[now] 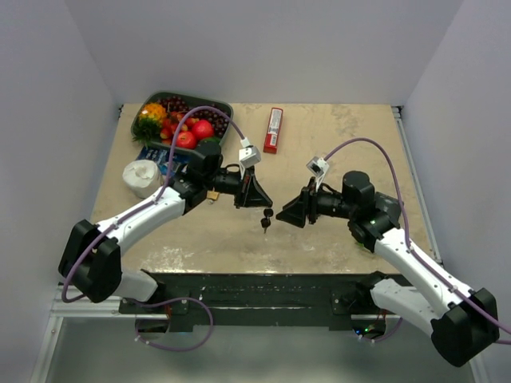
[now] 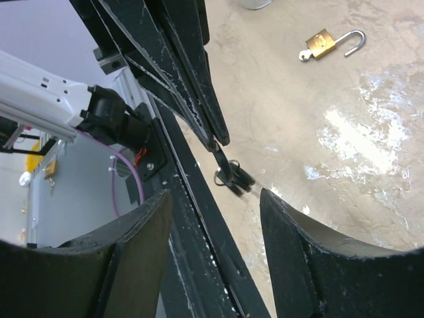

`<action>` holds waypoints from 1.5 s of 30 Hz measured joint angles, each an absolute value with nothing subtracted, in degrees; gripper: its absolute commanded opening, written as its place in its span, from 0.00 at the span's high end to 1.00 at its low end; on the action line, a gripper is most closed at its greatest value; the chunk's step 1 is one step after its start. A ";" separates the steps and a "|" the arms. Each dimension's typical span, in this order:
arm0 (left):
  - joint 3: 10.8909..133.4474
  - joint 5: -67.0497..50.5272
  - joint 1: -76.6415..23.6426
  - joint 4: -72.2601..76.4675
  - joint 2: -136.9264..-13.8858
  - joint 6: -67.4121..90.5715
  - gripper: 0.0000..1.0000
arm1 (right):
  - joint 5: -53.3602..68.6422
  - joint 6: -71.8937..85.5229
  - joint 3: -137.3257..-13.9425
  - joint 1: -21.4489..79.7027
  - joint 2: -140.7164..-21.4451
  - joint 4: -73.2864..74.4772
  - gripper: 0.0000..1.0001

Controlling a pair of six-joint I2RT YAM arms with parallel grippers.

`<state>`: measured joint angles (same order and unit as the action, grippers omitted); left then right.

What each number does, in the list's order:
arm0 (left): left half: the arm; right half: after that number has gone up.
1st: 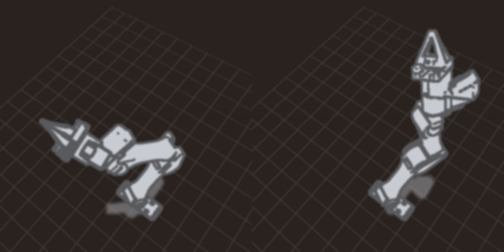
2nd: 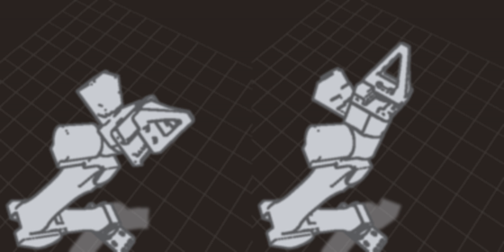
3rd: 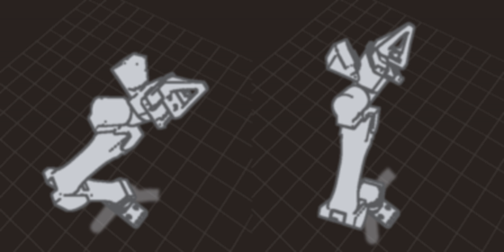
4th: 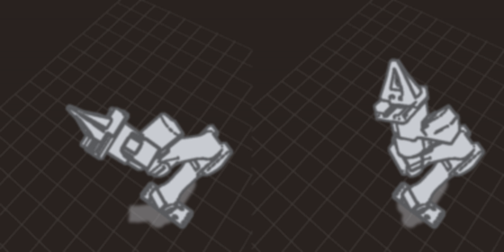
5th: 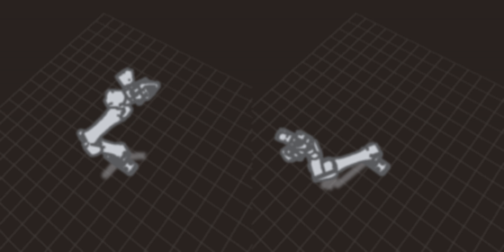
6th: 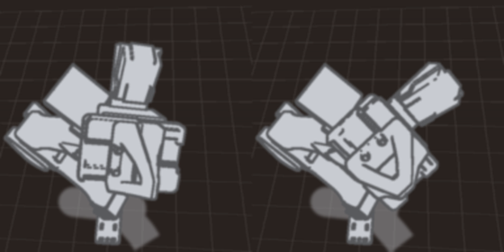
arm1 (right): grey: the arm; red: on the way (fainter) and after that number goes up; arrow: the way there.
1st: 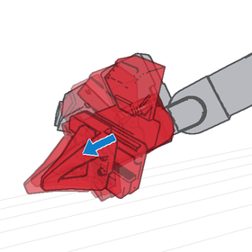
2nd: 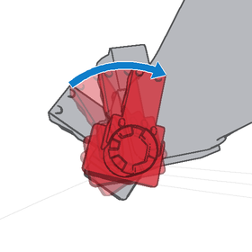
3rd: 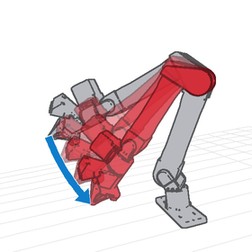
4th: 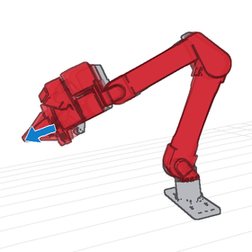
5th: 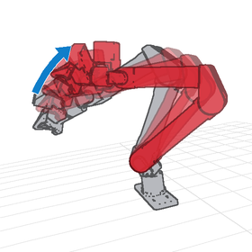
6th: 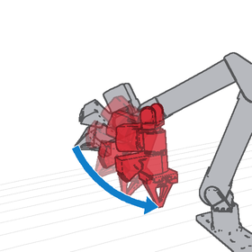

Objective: Unlock with the key

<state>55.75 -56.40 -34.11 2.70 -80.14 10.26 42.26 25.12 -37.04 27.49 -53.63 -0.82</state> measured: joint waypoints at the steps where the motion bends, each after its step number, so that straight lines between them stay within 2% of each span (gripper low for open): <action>1: 55.75 -56.51 -34.11 2.90 -80.27 10.59 1.00 | 42.06 24.77 -37.01 27.53 -53.58 -0.40 0.40; 8: 55.75 -58.00 -34.06 4.01 -80.47 11.94 1.00 | 40.58 23.31 -36.97 29.50 -53.56 -0.49 0.45; 14: 55.75 -58.96 -34.06 4.75 -80.60 12.51 1.00 | 36.60 23.05 -36.95 35.27 -56.03 -2.90 0.51; 20: 55.75 -59.90 -34.06 5.13 -80.75 12.73 1.00 | 33.23 23.31 -36.14 37.78 -57.04 -5.89 0.60; 27: 55.75 -60.40 -34.06 5.15 -80.77 12.86 1.00 | 30.96 23.53 -35.70 37.82 -56.97 -7.81 0.80; 32: 55.75 -60.77 -34.02 5.13 -80.77 12.93 1.00 | 30.81 23.73 -35.11 37.82 -56.97 -8.62 0.89; 36: 55.75 -61.08 -34.00 5.10 -80.77 12.97 1.00 | 31.03 23.75 -34.83 37.89 -56.97 -9.28 1.00; 45: 55.72 -60.64 -33.87 5.04 -80.75 12.88 1.00 | 30.33 23.94 -34.37 37.93 -56.95 -10.22 1.00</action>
<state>55.72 -60.64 -33.87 5.04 -80.75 12.88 30.33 23.94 -34.37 37.93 -56.95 -10.22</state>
